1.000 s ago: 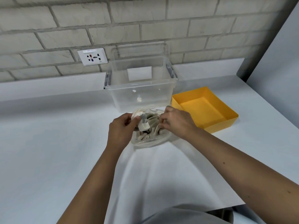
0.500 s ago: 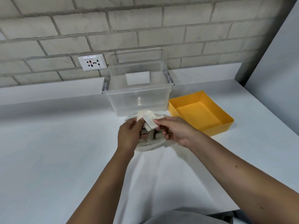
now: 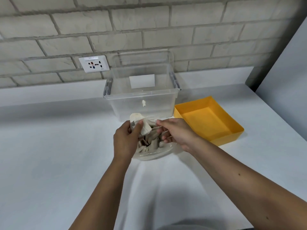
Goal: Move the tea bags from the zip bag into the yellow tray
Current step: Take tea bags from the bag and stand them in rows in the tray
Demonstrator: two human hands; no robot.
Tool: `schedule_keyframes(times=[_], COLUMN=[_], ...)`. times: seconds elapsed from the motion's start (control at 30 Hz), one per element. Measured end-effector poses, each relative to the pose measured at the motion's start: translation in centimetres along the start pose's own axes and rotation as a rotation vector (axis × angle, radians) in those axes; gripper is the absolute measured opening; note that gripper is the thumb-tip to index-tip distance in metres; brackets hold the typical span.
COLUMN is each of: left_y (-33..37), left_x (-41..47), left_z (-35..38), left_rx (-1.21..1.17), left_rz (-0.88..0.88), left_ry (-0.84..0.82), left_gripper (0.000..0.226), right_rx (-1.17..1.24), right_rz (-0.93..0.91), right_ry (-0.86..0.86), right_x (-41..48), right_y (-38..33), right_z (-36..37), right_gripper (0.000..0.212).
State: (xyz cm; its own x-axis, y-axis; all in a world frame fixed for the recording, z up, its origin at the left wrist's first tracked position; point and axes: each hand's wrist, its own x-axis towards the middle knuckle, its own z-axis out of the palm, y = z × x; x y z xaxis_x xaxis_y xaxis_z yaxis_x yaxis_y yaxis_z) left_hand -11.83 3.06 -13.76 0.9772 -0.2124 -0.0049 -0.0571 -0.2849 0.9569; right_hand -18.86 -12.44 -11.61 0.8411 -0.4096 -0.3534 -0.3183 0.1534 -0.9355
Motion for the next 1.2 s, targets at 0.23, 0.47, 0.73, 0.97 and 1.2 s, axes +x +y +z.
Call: schedule_keyframes(times=[0.23, 0.47, 0.73, 0.97, 1.2], left_y=[-0.7, -0.5, -0.6, 0.7, 2.3], left_x=[1.7, 1.3, 1.0, -0.2, -1.5], left_z=[-1.8, -1.1, -1.3, 0.5, 4.8], left_rx=[-0.084, -0.083, -0.106, -0.138, -0.183], left_rz=[-0.032, -0.044, -0.098, -0.121, -0.081], left_ry=[0.022, -0.029, -0.093, -0.164, -0.269], left_gripper=[0.037, 0.023, 0.022, 0.024, 0.033], right_rx=[-0.640, -1.282, -1.166, -0.818, -0.818], right_rz=[-0.342, -0.490, -0.571, -0.495, -0.287], right_ry=[0.079, -0.010, 0.005, 0.049, 0.171], right_x=[1.6, 3.9, 1.7, -0.8, -0.5], right_y=[1.8, 3.0, 0.6, -1.7, 0.9], right_z=[-0.8, 0.1, -1.5, -8.4, -16.1], right_gripper=[0.018, 0.034, 0.006, 0.004, 0.010])
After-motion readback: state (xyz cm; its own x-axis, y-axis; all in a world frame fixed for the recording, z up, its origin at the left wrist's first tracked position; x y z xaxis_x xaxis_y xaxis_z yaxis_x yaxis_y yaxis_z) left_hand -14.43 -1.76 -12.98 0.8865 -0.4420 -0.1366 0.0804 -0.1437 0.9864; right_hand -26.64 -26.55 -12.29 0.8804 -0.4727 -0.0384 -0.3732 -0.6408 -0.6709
